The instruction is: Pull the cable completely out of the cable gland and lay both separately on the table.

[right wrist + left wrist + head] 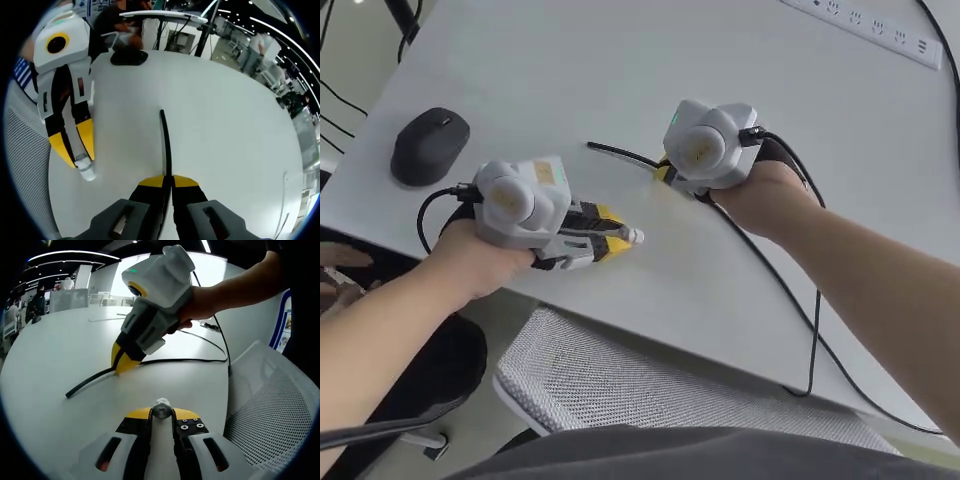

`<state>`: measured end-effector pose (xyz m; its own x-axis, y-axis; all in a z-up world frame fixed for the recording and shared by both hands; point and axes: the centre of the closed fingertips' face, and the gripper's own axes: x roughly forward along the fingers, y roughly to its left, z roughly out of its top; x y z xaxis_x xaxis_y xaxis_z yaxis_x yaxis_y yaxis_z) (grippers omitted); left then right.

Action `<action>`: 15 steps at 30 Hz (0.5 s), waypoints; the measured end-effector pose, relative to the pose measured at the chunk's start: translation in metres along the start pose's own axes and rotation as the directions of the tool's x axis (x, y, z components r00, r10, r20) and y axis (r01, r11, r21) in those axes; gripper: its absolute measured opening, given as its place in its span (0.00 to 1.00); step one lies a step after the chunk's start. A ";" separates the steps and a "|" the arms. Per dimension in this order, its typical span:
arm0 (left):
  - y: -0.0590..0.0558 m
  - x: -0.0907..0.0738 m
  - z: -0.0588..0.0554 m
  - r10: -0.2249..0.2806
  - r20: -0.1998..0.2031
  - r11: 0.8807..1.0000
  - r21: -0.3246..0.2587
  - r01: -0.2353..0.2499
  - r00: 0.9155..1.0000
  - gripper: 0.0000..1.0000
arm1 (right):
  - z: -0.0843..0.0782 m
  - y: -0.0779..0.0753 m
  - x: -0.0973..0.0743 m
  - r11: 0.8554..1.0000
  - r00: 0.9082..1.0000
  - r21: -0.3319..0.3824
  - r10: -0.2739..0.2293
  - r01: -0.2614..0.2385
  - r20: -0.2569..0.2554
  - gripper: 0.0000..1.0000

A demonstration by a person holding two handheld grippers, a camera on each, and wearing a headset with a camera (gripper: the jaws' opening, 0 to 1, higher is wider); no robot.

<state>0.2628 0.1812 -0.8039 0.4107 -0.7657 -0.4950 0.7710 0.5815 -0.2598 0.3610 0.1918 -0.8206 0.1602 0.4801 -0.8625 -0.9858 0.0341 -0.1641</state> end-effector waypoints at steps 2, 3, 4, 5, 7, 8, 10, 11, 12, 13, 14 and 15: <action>-0.001 0.000 -0.001 -0.005 -0.003 1.000 -0.001 0.005 1.000 0.16 | 0.000 0.000 0.000 1.000 1.000 0.002 -0.002 0.002 0.002 0.00; -0.001 0.000 -0.001 -0.004 -0.005 1.000 0.002 0.004 1.000 0.16 | 0.000 0.000 0.000 1.000 1.000 0.004 -0.002 0.002 0.002 0.00; 0.000 0.000 -0.001 -0.001 -0.007 1.000 0.005 0.001 1.000 0.16 | 0.000 0.000 0.000 1.000 1.000 0.004 -0.001 0.001 0.002 0.00; 0.000 0.000 -0.001 0.002 -0.010 1.000 0.004 -0.002 1.000 0.16 | 0.000 0.000 0.000 1.000 1.000 0.004 -0.001 0.001 0.002 0.00; 0.002 0.000 -0.001 0.008 -0.011 1.000 0.002 -0.008 1.000 0.16 | 0.001 -0.001 0.000 1.000 1.000 0.009 0.001 -0.001 0.002 0.00; 0.002 0.000 -0.001 0.009 -0.012 1.000 0.006 -0.009 1.000 0.16 | 0.001 -0.001 0.000 1.000 1.000 0.012 0.002 -0.002 0.001 0.00; 0.000 0.001 -0.003 0.003 -0.028 1.000 0.018 -0.003 1.000 0.16 | 0.001 0.000 0.000 1.000 1.000 0.012 0.001 -0.001 -0.001 0.00; -0.001 0.001 -0.004 0.001 -0.034 1.000 0.026 0.000 0.999 0.16 | 0.001 0.000 0.000 1.000 1.000 0.010 0.000 0.000 -0.002 0.00; -0.002 0.002 -0.005 -0.001 -0.037 0.999 0.032 0.003 0.999 0.16 | 0.001 0.000 0.000 1.000 1.000 0.004 -0.001 0.001 -0.003 0.00; -0.002 0.002 -0.006 -0.001 -0.045 0.999 0.038 0.003 0.999 0.16 | 0.001 0.000 0.000 1.000 1.000 -0.001 -0.002 0.002 -0.003 0.00; -0.002 0.002 -0.006 0.000 -0.047 0.999 0.043 0.002 0.999 0.16 | 0.001 0.000 0.000 1.000 1.000 -0.005 -0.001 0.001 -0.005 0.00; -0.002 0.002 -0.007 0.000 -0.049 0.999 0.041 0.002 0.999 0.16 | 0.001 0.000 0.000 1.000 1.000 -0.005 -0.001 0.001 -0.007 0.00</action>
<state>0.2587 0.1803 -0.8095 0.3864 -0.7515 -0.5347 0.7914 0.5679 -0.2263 0.3610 0.1926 -0.8200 0.1616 0.4742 -0.8655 -0.9854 0.0304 -0.1673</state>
